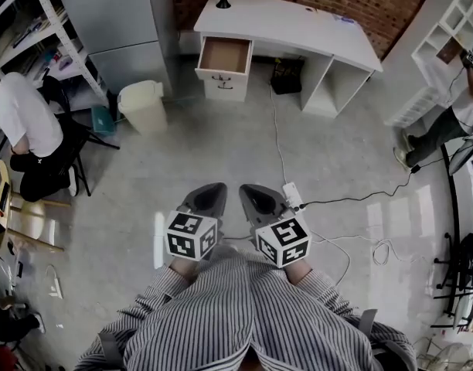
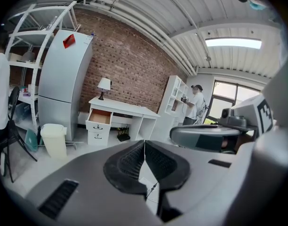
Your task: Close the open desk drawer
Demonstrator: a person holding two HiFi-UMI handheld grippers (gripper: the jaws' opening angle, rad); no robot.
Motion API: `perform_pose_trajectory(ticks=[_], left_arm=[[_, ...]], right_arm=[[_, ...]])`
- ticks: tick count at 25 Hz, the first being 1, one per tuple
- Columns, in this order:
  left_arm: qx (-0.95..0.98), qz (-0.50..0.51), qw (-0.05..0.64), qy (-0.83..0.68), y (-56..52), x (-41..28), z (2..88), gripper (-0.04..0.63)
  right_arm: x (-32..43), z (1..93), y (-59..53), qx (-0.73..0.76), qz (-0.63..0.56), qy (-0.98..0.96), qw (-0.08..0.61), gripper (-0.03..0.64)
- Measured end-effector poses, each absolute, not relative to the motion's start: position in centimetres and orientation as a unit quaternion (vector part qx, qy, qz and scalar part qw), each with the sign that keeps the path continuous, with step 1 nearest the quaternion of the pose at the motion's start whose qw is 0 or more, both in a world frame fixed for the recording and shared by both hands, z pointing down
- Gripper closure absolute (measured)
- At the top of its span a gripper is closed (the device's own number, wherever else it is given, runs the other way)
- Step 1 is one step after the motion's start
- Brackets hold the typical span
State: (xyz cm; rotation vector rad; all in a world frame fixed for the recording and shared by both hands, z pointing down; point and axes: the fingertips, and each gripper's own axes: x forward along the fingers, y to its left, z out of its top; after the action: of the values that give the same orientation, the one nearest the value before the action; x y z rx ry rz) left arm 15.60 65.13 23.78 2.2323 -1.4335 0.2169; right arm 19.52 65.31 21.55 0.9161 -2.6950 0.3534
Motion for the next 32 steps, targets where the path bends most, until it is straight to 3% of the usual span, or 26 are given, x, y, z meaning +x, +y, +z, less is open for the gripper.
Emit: perform_pose_trajectory(ticks=[13,32], left_arm=[[0.825,0.09,0.25,-0.498,57.0,13.8,25.8,0.58],[0.856,0.117,0.231,-0.448,33.5,0.5,24.6,0.58]], right_arm=[[17.1,23.7,57.2,0.332,0.136,-0.923,0.14,0.6],[4.1,22.2,33.6,0.401,0.133,-0.898,0.125,0.6]])
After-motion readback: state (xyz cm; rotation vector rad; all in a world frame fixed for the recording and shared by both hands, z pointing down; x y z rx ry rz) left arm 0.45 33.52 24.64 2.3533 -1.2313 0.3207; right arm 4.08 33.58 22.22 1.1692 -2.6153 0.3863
